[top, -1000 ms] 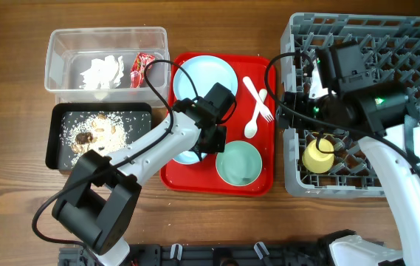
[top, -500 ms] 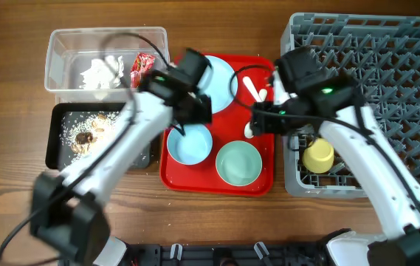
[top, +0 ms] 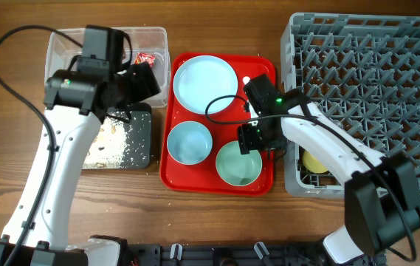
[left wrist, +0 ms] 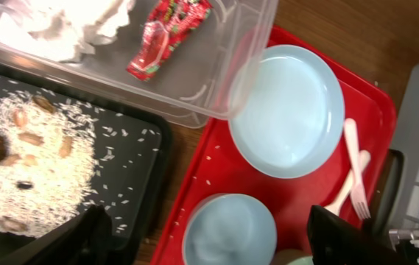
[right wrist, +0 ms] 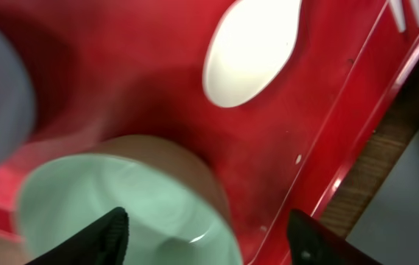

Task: Sort waste into correct bins and load items into the dishwasher rack
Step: 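Grasp the mint-green bowl with the right gripper, then place the mint-green bowl into the dish rack with the right gripper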

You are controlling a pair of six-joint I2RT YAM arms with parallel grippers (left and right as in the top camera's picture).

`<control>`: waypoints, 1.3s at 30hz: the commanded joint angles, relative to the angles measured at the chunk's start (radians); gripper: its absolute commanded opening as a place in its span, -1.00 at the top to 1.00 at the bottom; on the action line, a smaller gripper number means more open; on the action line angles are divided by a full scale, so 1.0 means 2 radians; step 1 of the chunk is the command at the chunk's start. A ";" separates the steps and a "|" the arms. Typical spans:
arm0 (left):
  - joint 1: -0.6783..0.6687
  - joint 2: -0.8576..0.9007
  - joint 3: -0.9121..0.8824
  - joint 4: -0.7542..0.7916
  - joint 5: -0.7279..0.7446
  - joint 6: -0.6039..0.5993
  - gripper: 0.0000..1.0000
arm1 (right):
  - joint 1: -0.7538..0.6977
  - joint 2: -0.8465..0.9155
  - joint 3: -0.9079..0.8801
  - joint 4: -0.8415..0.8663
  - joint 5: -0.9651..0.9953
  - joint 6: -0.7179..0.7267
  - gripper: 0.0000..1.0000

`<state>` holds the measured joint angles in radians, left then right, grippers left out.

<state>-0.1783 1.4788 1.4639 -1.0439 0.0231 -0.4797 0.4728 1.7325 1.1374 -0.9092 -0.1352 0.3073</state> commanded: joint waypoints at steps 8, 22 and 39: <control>0.006 -0.007 0.005 -0.002 -0.003 0.000 -1.00 | -0.001 0.023 -0.051 0.047 0.015 -0.010 0.50; 0.006 -0.007 0.005 -0.002 -0.003 0.000 -1.00 | -0.009 -0.066 0.049 -0.047 0.032 -0.007 0.91; 0.006 -0.007 0.005 -0.002 -0.003 0.000 -1.00 | -0.087 -0.117 0.105 0.025 0.533 0.116 0.91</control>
<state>-0.1688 1.4788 1.4639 -1.0485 0.0235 -0.4805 0.3218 1.4452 1.3415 -0.9398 0.6121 0.5289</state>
